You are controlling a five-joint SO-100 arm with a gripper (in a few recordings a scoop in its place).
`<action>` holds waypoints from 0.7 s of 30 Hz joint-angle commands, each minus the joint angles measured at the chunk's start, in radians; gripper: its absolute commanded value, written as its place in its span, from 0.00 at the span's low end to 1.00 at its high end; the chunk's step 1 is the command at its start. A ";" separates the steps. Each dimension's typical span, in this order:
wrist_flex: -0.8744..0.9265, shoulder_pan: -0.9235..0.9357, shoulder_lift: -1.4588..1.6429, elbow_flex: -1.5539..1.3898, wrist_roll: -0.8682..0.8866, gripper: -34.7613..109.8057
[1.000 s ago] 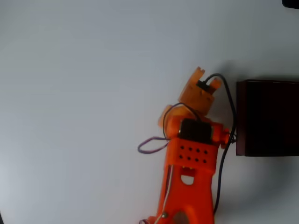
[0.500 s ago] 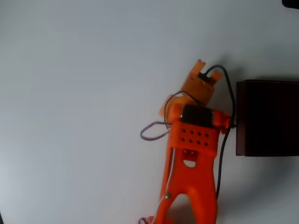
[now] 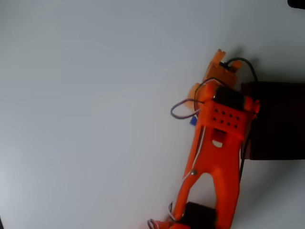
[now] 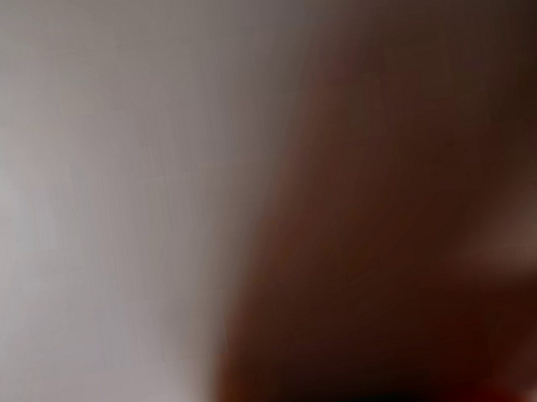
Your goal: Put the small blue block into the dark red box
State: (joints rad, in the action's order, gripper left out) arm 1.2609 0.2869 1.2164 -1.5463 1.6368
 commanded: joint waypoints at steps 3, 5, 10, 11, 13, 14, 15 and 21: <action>0.106 0.046 0.058 0.043 -0.041 0.24; 0.118 0.063 0.106 0.023 -0.071 0.24; 0.166 0.129 0.308 -0.006 -0.198 0.24; 0.150 0.149 0.353 -0.008 -0.252 0.24; 0.127 0.192 0.423 0.015 -0.365 0.24; 0.133 0.218 0.440 0.041 -0.410 0.24; 0.133 0.244 0.449 0.066 -0.459 0.24; 0.017 0.379 0.410 0.074 -0.673 0.24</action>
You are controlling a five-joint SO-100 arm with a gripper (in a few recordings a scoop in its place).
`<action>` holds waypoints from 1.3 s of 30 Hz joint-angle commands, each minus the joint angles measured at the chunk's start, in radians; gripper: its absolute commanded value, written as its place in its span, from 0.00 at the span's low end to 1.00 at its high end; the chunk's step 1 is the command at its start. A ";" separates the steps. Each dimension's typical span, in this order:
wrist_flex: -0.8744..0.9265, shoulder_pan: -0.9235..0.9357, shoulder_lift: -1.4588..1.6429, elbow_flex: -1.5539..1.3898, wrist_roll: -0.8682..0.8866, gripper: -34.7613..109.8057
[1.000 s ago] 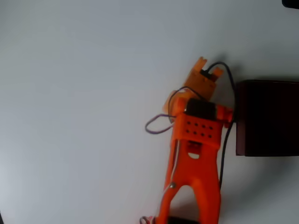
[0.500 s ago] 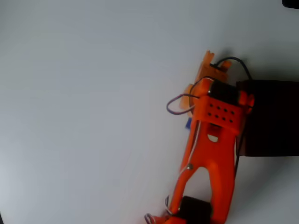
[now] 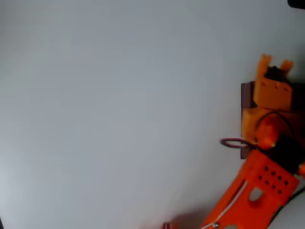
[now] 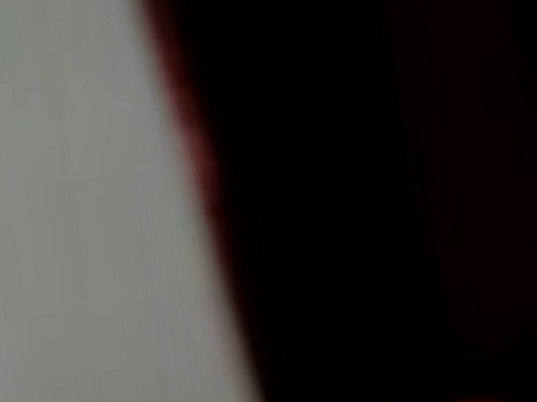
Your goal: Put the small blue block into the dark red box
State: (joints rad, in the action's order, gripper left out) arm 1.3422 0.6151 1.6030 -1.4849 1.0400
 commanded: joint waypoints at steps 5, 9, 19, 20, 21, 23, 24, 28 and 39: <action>-0.100 0.135 -0.166 0.083 -0.175 0.26; -0.103 0.158 -0.255 0.118 -0.252 0.37; -0.020 0.092 0.235 -0.192 -0.552 0.34; -0.029 0.075 0.328 -0.268 -0.569 0.33; -0.032 0.055 0.425 -0.344 -0.586 0.31; -0.032 0.006 0.617 -0.488 -0.609 0.24; -0.032 -0.023 0.715 -0.558 -0.614 0.24; -0.041 -0.213 1.150 -0.834 -0.724 0.24; 0.043 -0.758 1.752 -1.308 -0.962 0.28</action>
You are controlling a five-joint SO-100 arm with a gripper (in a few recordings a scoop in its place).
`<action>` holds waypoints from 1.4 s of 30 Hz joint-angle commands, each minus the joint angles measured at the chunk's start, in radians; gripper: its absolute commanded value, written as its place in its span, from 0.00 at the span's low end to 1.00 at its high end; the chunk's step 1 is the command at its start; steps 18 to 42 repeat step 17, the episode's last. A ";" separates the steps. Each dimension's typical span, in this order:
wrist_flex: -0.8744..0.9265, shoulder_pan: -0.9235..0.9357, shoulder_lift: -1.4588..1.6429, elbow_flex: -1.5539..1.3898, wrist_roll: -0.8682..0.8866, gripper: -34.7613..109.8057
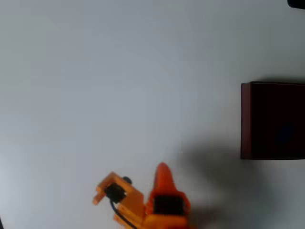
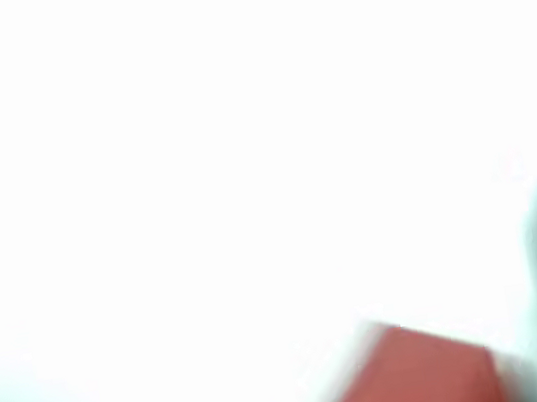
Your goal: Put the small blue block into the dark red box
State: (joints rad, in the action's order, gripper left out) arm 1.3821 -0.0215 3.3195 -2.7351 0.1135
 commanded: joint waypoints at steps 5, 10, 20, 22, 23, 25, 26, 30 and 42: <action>-0.009 -0.258 0.035 -0.166 -0.115 0.25; -0.032 -0.307 0.035 -0.239 -0.114 0.24; -0.043 -0.305 0.037 -0.272 -0.114 0.24; -0.043 -0.305 0.037 -0.272 -0.114 0.24; -0.043 -0.305 0.037 -0.272 -0.114 0.24; -0.043 -0.305 0.037 -0.272 -0.114 0.24; -0.043 -0.305 0.037 -0.272 -0.114 0.24; -0.043 -0.305 0.037 -0.272 -0.114 0.24; -0.043 -0.305 0.037 -0.272 -0.114 0.24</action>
